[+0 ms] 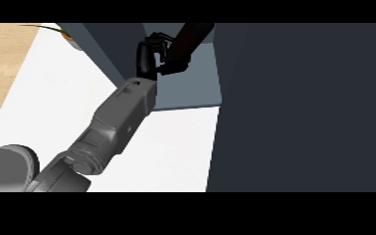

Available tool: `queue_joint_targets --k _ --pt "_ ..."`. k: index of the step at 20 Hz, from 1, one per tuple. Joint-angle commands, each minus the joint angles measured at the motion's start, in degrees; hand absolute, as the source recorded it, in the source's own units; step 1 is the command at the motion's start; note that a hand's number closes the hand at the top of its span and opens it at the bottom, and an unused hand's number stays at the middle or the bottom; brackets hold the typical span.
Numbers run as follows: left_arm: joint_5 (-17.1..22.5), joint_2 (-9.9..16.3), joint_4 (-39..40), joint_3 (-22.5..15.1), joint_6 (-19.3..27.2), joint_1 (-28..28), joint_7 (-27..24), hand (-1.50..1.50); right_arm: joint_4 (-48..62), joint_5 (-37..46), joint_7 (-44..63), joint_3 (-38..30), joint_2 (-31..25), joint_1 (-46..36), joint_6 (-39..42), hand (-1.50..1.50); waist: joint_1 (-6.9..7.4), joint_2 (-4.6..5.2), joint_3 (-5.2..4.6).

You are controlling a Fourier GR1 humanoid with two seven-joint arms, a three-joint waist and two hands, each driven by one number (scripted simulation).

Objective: Pick up the wine, place it into the cabinet and close the cabinet

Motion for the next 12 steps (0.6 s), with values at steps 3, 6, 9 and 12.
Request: queue_joint_targets --k 3,6,9,12 --pt "-0.6 -0.2 2.7 0.5 1.1 0.8 -1.2 1.5 -3.6 -1.4 0.3 0.1 0.9 1.2 -0.6 -1.5 -0.71 0.4 -0.03" --pt "-0.9 2.1 4.3 0.4 2.4 -2.9 3.5 1.5 -2.0 -2.4 -0.7 0.8 0.5 1.2 1.0 -1.5 -1.36 0.78 0.02" --pt "-0.5 -1.2 4.0 1.0 2.5 -0.1 1.7 1.5 -1.7 -1.6 0.9 1.2 0.5 -1.5 -0.4 -1.5 -1.32 0.7 -0.09" --pt "2.2 1.4 1.5 3.8 -5.2 0.2 2.4 1.5 -2.1 -1.4 -1.6 0.8 1.6 0.5 0.0 -1.5 -0.59 0.63 -0.08"
